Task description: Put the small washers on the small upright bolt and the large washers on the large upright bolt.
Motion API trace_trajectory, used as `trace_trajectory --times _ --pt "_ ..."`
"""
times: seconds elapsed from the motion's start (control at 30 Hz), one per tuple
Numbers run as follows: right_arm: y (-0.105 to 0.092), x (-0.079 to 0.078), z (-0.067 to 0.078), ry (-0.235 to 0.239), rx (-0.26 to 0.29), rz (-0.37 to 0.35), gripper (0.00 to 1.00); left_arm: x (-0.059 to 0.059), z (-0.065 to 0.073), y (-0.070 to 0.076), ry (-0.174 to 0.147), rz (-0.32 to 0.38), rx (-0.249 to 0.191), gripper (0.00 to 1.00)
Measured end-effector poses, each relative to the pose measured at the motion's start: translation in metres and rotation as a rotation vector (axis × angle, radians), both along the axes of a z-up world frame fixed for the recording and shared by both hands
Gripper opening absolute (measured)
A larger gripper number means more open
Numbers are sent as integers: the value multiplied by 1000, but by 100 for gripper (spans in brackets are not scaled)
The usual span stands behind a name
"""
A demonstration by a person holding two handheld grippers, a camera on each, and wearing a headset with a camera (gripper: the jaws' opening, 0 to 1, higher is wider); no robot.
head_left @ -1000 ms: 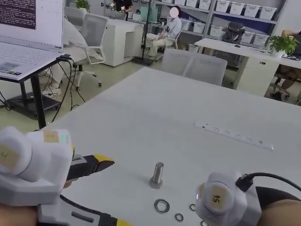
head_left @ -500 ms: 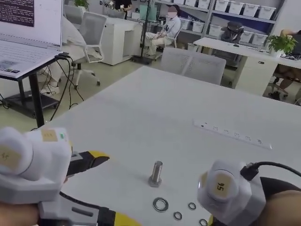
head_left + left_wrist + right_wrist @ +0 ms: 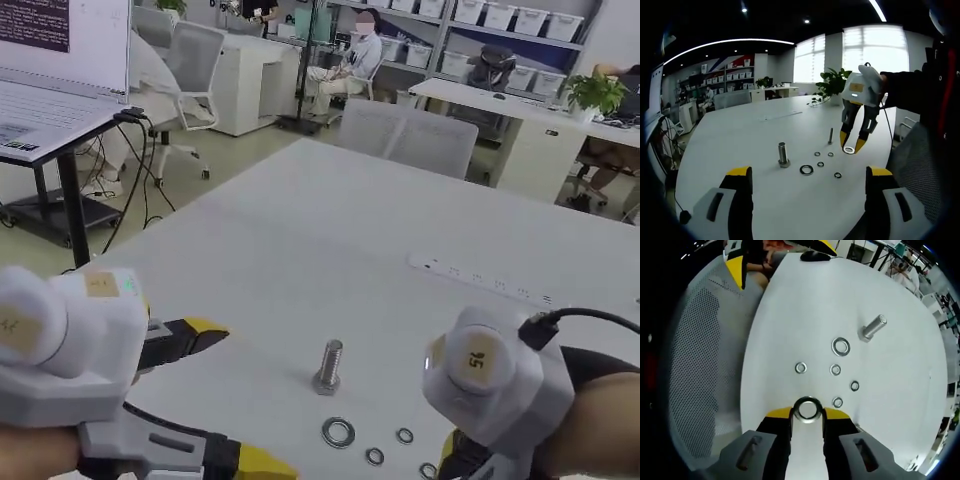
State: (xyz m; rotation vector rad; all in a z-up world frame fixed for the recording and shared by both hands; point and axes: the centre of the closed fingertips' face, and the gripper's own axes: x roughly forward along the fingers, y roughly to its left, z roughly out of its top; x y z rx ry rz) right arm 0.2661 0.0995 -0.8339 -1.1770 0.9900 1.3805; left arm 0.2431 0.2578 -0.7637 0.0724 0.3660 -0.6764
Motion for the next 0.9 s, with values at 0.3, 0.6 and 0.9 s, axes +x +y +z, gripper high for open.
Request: trace_trajectory --times 0.3,0.6,0.9 --pt "12 10 25 -5 -13 46 24 0 -3 -1 7 -9 -3 94" --pt "33 27 49 -12 7 83 24 1 -4 -2 10 -9 -6 94" --pt "56 47 70 -45 27 128 24 2 -9 0 20 -2 -6 94"
